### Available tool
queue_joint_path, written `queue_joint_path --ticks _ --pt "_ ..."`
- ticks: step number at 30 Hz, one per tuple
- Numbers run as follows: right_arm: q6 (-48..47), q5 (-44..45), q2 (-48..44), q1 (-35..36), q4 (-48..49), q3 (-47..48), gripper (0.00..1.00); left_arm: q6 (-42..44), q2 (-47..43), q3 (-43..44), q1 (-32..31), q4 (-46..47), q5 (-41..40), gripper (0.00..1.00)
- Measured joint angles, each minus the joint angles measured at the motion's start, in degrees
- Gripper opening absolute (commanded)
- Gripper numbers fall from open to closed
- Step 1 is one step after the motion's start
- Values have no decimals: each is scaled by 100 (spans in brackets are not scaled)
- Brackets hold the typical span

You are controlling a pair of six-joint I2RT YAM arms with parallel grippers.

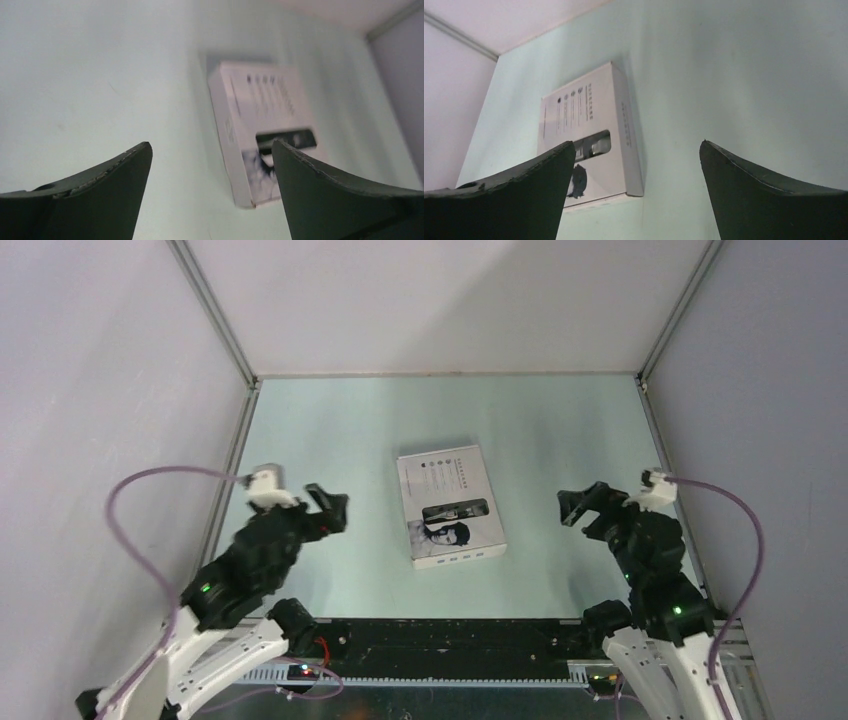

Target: Sort the hair-cutting tools

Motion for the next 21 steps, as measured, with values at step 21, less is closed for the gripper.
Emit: queue_joint_path --ticks 21 --pt "-1233 2144 -1884 -79 -463 544 99 2651 -2968 -385 155 861 -2361 100"
